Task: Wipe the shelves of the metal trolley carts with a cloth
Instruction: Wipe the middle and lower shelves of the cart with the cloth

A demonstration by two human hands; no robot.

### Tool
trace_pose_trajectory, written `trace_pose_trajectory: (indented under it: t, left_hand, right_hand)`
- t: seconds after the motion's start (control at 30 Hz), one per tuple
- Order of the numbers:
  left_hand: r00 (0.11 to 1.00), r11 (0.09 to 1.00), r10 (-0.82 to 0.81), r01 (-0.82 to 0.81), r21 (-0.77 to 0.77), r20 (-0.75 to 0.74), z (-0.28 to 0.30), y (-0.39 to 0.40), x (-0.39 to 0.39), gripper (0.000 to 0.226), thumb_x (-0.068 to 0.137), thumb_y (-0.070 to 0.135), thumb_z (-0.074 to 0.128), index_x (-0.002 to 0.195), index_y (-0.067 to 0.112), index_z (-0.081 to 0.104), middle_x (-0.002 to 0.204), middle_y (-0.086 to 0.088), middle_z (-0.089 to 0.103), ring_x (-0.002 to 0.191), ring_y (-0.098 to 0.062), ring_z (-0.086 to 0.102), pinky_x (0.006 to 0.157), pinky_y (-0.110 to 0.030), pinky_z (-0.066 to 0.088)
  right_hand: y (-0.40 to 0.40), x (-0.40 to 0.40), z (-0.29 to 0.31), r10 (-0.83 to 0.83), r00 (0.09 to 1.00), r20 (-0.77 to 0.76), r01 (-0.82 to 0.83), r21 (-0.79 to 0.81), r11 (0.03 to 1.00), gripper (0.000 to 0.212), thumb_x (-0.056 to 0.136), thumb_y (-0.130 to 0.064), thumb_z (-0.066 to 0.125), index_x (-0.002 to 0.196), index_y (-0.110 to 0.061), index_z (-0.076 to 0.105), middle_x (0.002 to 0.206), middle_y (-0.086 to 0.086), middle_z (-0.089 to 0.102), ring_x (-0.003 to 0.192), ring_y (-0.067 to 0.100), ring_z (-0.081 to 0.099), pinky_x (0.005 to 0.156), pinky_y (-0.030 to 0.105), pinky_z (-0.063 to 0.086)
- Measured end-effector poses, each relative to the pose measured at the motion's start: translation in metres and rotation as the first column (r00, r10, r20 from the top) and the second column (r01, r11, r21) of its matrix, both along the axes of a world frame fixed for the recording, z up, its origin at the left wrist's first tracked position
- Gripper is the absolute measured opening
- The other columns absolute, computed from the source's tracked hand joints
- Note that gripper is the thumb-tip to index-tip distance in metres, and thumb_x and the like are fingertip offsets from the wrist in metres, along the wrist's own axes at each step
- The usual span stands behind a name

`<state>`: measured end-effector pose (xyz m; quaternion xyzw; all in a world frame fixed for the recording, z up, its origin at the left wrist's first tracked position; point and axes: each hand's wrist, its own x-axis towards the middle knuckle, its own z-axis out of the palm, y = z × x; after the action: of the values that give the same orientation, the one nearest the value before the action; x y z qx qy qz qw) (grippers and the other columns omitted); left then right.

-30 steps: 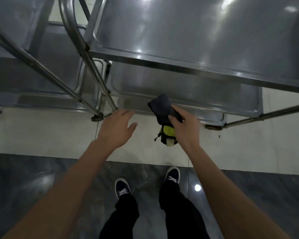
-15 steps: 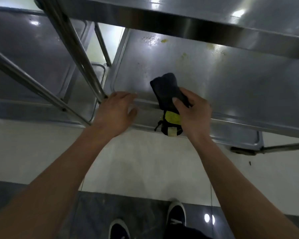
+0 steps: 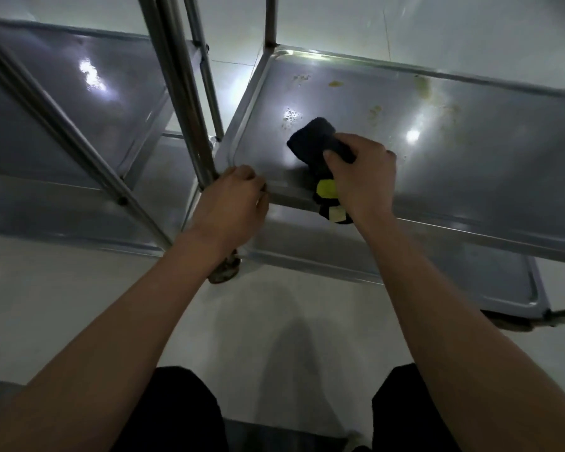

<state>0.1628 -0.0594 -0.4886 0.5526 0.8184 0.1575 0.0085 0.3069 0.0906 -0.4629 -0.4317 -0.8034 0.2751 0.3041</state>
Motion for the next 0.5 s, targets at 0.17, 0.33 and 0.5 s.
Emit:
trace_pose_trajectory:
  t: [0.17,0.33,0.5]
  left_hand:
    - [0.994,0.988,0.110,-0.109,0.112,0.002,-0.016,-0.016,0.001,0.029,0.096,0.016,0.055,0.120,0.005,0.068,0.118,-0.015,0.057,0.113,-0.031,0.053,0.090,-0.048,0.053]
    - [0.993,0.981,0.114,-0.119,0.151,0.040,-0.018,-0.018,-0.002,0.022,0.094,0.010,0.055,0.112,0.005,0.068,0.114,-0.012,0.061,0.101,-0.028,0.061,0.084,-0.045,0.055]
    - [0.992,0.978,0.113,-0.119,0.172,0.049,-0.023,-0.026,-0.010,0.024,0.091,0.005,0.054,0.106,0.003,0.072,0.110,-0.010,0.065,0.095,-0.028,0.063,0.080,-0.046,0.054]
  right_hand:
    - [-0.015,-0.037,-0.011,0.039,0.997,-0.061,-0.037,0.036,0.999,0.020,0.093,-0.029,0.058,0.103,-0.025,0.075,0.089,-0.007,0.073,0.085,0.014,0.064,0.070,0.000,0.034]
    - [-0.028,-0.080,-0.016,0.146,0.988,0.057,-0.145,-0.008,0.989,0.036,0.104,-0.038,0.042,0.122,-0.022,0.068,0.112,-0.002,0.070,0.094,0.012,0.061,0.078,0.016,0.046]
    - [-0.031,-0.090,-0.028,0.408,0.912,0.043,-0.383,-0.271,0.883,0.044,0.104,-0.021,0.036,0.146,-0.026,0.050,0.132,0.007,0.060,0.104,0.017,0.060,0.091,0.030,0.051]
